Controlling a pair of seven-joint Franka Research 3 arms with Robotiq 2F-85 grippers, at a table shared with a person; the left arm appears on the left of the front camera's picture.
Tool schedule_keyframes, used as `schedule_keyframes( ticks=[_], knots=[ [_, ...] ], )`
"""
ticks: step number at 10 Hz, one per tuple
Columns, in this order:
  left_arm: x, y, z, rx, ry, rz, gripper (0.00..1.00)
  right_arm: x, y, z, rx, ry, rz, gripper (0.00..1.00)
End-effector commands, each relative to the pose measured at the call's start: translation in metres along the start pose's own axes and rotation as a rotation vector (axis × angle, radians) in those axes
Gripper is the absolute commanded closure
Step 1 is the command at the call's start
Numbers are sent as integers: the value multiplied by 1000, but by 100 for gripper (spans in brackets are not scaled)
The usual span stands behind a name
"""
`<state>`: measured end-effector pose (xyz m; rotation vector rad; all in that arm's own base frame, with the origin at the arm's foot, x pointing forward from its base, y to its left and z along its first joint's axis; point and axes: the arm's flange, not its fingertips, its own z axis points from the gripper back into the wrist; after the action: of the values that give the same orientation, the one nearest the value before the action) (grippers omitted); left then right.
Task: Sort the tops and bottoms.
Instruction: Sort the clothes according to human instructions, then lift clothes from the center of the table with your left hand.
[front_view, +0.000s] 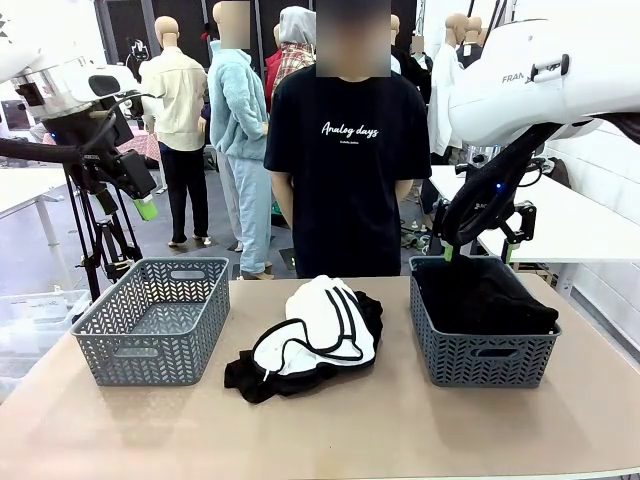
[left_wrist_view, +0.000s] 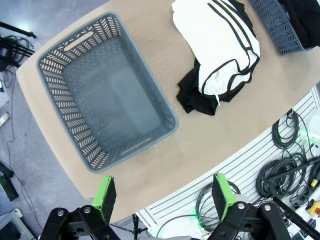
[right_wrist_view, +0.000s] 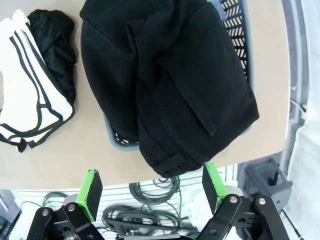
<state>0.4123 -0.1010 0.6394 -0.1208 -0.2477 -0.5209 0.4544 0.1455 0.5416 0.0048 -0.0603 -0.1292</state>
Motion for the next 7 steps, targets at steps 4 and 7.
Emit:
schedule_keyframes(
  ticks=[4,7],
  knots=[
    [-2,1,0,-6,-14,4,0,-1,1,1,1,0,3,0],
    [-2,1,0,-6,-14,4,0,-1,1,1,1,0,3,0]
  ],
)
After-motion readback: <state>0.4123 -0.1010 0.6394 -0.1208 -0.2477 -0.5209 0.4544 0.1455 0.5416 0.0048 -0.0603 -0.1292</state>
